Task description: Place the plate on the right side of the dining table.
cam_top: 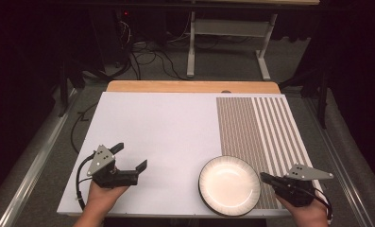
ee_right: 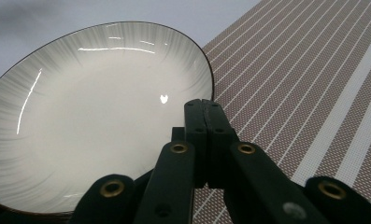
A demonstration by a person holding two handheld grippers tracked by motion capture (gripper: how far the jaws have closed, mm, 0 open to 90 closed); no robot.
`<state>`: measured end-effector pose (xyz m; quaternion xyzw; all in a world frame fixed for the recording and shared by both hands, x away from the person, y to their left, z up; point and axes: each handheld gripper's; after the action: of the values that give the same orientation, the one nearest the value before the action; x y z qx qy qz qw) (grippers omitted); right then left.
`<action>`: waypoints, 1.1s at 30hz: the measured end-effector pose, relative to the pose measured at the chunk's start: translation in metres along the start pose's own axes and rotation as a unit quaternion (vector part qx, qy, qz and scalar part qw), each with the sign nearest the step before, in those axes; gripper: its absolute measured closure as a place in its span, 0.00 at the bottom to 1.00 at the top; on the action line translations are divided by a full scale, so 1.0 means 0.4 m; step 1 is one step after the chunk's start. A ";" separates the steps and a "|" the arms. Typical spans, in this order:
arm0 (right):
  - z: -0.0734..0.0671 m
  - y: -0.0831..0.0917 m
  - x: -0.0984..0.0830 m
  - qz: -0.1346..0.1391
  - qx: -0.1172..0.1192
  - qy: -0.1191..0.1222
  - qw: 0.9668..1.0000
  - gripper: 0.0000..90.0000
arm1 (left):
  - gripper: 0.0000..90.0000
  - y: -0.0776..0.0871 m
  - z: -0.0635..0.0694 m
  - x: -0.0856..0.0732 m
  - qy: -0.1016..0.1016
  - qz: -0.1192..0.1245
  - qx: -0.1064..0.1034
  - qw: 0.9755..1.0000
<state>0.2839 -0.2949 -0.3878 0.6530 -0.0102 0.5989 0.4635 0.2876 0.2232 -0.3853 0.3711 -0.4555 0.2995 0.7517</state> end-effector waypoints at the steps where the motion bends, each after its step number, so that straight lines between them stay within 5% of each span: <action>1: 0.000 -0.002 -0.001 -0.002 0.000 0.002 1.000 1.00 | 0.00 0.000 -0.002 0.000 0.002 0.000 0.001 1.000; 33: -0.010 -0.014 -0.004 -0.026 -0.001 0.004 1.000 1.00 | 0.00 -0.003 0.001 0.002 -0.001 -0.004 -0.004 1.000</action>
<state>0.2836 -0.2902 -0.3928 0.6500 0.0084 0.5896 0.4794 0.2889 0.2224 -0.3848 0.3700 -0.4558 0.2938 0.7543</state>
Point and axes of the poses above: each handheld gripper's, and its own axes: y roughly backward along the jaws, x roughly out of its top, z roughly to its right, and after that the axes turned 14 degrees about y, right-handed
